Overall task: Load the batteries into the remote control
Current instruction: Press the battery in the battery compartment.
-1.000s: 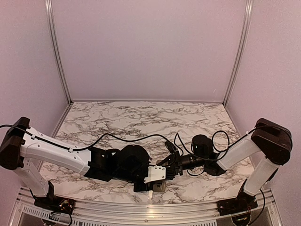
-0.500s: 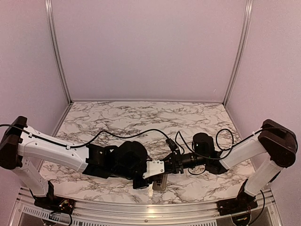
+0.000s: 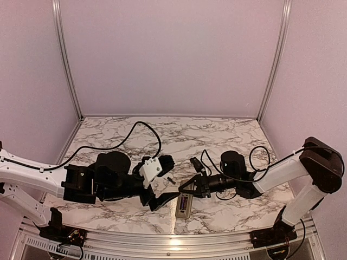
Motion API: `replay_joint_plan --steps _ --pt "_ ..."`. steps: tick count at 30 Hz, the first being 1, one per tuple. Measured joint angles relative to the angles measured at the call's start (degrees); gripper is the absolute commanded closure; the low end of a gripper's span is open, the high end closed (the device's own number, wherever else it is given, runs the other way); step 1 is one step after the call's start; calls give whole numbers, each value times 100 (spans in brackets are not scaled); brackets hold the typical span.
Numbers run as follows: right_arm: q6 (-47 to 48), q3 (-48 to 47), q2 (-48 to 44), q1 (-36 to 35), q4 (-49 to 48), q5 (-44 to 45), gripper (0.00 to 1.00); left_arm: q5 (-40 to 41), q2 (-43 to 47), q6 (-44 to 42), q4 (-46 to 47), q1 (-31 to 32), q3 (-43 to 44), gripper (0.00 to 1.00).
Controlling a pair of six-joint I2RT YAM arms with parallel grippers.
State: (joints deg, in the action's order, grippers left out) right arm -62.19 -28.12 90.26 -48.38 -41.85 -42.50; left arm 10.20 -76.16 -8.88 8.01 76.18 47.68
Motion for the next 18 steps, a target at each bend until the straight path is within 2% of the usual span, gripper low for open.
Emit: replay_joint_plan --steps 3,6,13,18 --pt "229 -35 -160 0 199 125 100 402 332 859 236 -66 -258 1" --pt "505 -92 -389 0 417 262 100 518 289 1641 221 -164 -197 2" --pt "1137 -262 -929 0 839 605 100 -129 -562 2754 151 -243 133 21" --pt "1427 -315 -1281 0 1075 807 100 -533 -844 3289 103 -422 140 33"
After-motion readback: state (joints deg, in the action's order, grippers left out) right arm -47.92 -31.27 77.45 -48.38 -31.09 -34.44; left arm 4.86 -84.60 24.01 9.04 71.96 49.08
